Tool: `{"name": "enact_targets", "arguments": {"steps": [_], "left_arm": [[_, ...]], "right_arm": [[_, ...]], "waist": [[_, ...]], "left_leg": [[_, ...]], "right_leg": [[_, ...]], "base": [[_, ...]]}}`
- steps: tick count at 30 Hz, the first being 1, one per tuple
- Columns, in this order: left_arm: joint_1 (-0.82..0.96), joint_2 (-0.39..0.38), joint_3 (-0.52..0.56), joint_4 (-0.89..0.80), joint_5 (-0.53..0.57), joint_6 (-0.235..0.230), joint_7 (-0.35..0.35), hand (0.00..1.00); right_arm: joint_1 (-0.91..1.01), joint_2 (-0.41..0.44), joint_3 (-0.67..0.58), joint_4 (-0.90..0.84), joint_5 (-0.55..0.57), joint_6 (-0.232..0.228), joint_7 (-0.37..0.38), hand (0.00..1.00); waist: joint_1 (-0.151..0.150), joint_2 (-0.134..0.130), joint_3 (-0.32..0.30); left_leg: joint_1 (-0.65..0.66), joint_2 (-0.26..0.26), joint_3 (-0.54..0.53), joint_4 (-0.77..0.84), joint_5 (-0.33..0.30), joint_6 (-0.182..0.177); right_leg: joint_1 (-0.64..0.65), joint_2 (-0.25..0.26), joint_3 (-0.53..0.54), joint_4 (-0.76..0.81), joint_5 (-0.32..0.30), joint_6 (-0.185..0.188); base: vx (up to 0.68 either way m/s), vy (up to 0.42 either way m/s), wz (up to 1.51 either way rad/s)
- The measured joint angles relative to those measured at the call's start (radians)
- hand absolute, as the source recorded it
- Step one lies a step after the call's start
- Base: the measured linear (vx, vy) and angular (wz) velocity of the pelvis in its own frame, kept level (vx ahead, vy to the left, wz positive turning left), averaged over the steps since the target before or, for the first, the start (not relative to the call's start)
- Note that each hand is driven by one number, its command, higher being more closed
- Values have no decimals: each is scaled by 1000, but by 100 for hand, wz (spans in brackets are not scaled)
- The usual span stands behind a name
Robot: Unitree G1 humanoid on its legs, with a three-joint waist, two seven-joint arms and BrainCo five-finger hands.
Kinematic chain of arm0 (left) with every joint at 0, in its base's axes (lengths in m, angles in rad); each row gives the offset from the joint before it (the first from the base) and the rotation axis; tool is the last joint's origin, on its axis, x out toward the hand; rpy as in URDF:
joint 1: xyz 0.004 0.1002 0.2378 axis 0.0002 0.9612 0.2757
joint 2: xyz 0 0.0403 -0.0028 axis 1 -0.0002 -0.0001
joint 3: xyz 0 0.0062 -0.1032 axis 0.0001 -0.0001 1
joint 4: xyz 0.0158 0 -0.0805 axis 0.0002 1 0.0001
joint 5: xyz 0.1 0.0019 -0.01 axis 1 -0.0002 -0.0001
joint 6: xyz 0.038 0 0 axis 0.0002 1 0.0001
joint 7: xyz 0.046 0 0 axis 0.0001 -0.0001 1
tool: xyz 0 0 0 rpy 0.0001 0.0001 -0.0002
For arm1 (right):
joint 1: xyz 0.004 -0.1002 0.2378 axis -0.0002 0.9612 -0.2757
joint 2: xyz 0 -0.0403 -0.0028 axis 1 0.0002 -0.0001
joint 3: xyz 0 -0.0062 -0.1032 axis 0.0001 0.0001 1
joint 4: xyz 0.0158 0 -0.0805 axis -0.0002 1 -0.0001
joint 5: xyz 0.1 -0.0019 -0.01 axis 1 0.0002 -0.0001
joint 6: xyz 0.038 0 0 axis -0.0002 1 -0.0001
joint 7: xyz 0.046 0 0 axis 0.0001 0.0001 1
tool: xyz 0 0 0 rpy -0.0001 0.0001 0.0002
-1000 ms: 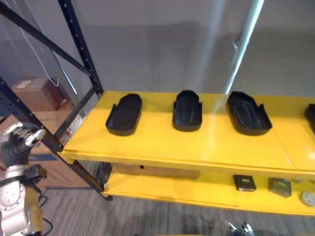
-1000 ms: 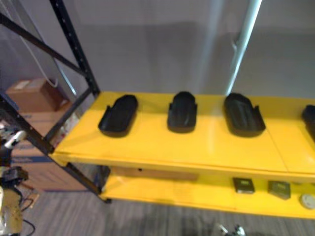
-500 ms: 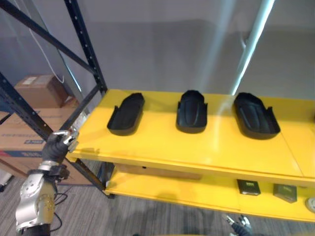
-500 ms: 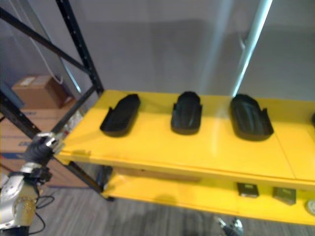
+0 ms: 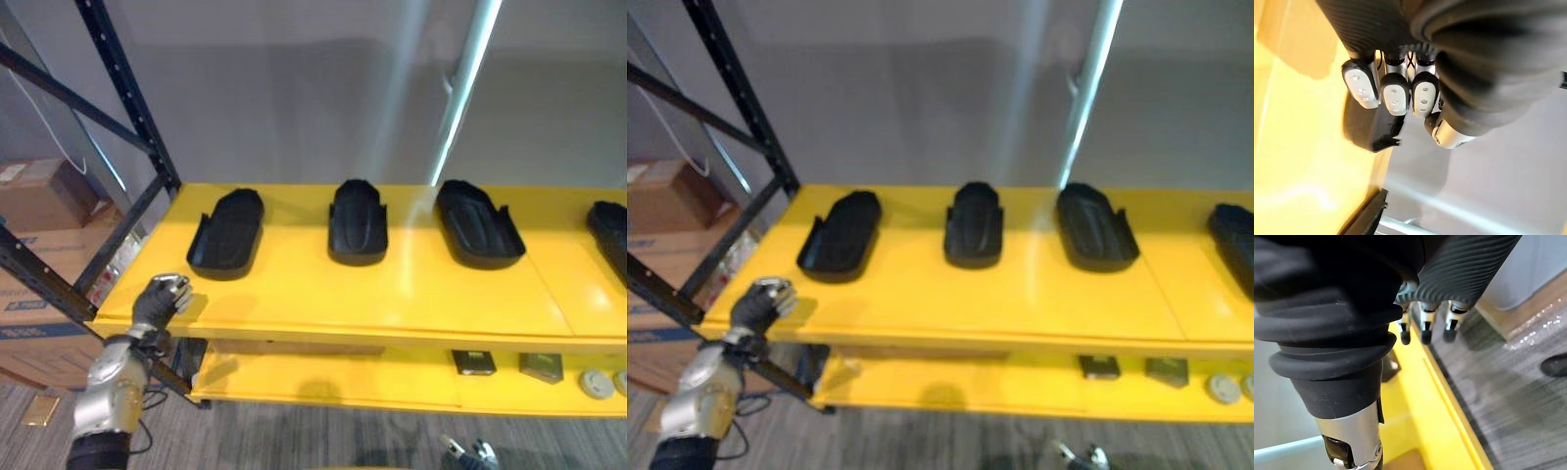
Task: Walk over and take plastic housings, then place them on the shelf
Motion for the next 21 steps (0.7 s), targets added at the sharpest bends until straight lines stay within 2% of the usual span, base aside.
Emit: {"name": "enact_targets", "arguments": {"steps": [4,6,9,13,17,21], "left_arm": [[-1,-1,-33,35,1,-14,23,100],[-13,-1,-33,72,0,-41,45,100],[-40,-1,-33,104,0,-41,59,100],[-50,-1,-34,139,3,-45,87,100],[-59,-1,-33,175,10,-78,105,100],[-100,-1,-33,207,11,-89,124,100]], "right_arm": [[1,0,2,0,-1,0,0,0],[1,0,5,0,-5,0,0,0],[2,0,12,0,-5,0,0,0],[0,-1,23,0,-6,0,-1,0],[3,-1,26,0,-7,-1,0,0],[8,-2,30,0,-7,-1,1,0]], "waist": [[-13,0,0],[-14,1,1],[-17,0,1],[-38,1,1],[-40,4,10],[-42,9,16]], "left_leg": [[6,2,17,0,-1,-2],[15,3,32,0,-4,-5],[15,3,49,0,-4,-6],[15,3,57,0,-4,-6],[30,4,81,0,-6,-8],[30,4,82,0,-6,-8]], "right_leg": [[1,2,8,-3,0,1],[0,2,26,-3,1,1],[-5,2,30,-3,1,1],[-8,2,34,-3,1,1],[-7,2,53,-3,1,1],[-9,2,54,-3,2,2]], "base": [[23,-7,-8],[16,3,-16],[4,2,-7],[0,-1,-4],[-5,1,-13],[-5,-1,-1]]}}
